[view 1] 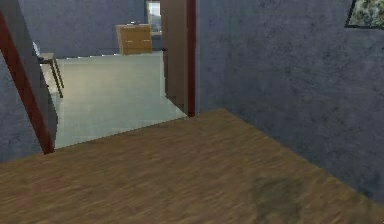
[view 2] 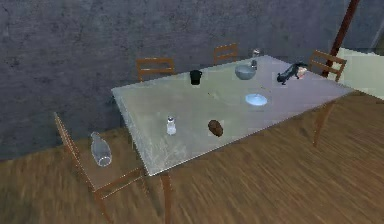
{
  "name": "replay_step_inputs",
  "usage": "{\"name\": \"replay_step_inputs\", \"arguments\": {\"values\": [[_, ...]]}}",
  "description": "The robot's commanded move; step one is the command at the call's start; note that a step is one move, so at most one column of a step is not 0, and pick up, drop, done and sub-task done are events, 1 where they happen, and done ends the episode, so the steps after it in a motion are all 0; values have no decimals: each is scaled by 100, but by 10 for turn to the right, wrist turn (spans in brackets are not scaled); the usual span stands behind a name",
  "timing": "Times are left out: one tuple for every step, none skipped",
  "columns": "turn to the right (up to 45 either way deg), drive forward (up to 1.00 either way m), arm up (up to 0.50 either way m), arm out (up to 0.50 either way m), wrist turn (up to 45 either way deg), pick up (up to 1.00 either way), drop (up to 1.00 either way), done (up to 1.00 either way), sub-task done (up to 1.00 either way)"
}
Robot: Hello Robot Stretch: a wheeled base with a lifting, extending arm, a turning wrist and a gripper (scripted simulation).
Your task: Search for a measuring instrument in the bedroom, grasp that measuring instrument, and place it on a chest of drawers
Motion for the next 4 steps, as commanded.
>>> {"name": "replay_step_inputs", "arguments": {"values": [[-240,0,0,0,0,0,0,0,0],[0,100,0,0,0,0,0,0,0],[0,100,0,0,0,0,0,0,0],[-90,0,0,0,0,0,0,0,0]]}}
